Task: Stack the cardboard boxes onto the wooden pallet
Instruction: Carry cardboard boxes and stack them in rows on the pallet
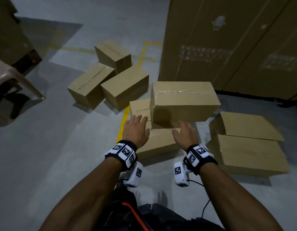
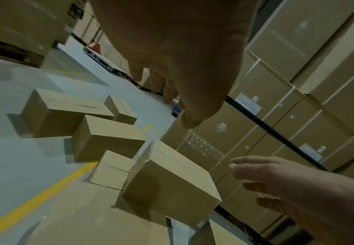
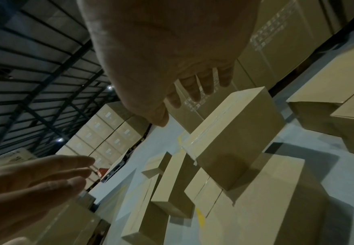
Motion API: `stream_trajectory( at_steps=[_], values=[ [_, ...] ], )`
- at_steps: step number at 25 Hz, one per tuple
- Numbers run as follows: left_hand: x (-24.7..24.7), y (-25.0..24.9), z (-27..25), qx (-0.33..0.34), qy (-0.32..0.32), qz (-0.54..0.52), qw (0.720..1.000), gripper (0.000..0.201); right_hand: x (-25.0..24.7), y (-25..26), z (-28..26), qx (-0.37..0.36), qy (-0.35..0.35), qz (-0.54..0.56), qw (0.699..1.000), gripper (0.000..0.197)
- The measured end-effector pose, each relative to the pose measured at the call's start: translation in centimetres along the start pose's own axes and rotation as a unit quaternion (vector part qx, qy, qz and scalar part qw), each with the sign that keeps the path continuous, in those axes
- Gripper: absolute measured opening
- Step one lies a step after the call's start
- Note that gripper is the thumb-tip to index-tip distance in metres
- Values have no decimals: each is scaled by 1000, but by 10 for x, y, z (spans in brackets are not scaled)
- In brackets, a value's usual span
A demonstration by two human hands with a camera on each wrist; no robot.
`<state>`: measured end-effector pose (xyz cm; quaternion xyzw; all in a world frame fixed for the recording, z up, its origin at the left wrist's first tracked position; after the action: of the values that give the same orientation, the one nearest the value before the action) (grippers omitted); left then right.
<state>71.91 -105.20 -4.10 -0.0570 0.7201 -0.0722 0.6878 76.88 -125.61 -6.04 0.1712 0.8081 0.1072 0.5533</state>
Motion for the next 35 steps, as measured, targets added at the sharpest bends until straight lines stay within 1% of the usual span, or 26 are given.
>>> stream_trajectory(
  at_steps=[3, 5, 9, 13, 16, 18, 20, 22, 24, 27, 30, 33, 35],
  values=[
    [-11, 25, 66, 60, 17, -12, 998, 52, -7, 33, 29, 53, -20, 14, 998, 55],
    [-22, 35, 104, 103, 25, 3, 994, 53, -13, 51, 45, 84, -26, 31, 996, 56],
    [-31, 37, 173, 171, 36, 1, 985, 48, -23, 58, 79, 141, -40, 70, 987, 58],
    [-24, 22, 247, 210, 65, -7, 975, 52, -35, 45, 122, 191, -61, 109, 974, 59],
    [-15, 10, 311, 214, 88, -24, 973, 55, -40, 28, 168, 226, -63, 140, 962, 60],
    [-9, 9, 348, 193, 110, -52, 974, 57, -42, 19, 194, 249, -51, 168, 953, 61],
    [-4, 7, 382, 167, 127, -84, 974, 59, -46, 9, 218, 272, -55, 202, 939, 63],
    [3, 3, 411, 150, 153, -118, 970, 61, -48, -2, 231, 301, -65, 252, 918, 64],
    [13, -7, 444, 154, 181, -125, 963, 63, -46, -12, 249, 328, -72, 292, 895, 66],
    [38, -15, 492, 172, 202, -122, 956, 67, -30, -20, 278, 372, -77, 348, 857, 68],
    [74, -12, 545, 182, 229, -117, 949, 69, -5, -18, 318, 407, -92, 403, 814, 71],
    [125, -10, 595, 228, 259, -106, 933, 70, 28, -24, 359, 459, -118, 435, 766, 74],
    [159, -7, 619, 244, 282, -105, 922, 69, 49, -27, 380, 490, -137, 456, 730, 76]
  ],
)
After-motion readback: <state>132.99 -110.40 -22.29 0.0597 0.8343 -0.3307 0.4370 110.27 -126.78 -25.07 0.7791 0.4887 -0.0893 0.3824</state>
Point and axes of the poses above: each hand's wrist, its own z-axis towards the middle knuckle, its own x-axis out of the palm, y = z × x, the point moved 8 cm from there along z, towards the middle knuckle, and after that the axes turned 8 degrees about x, right-handed, at the moved point
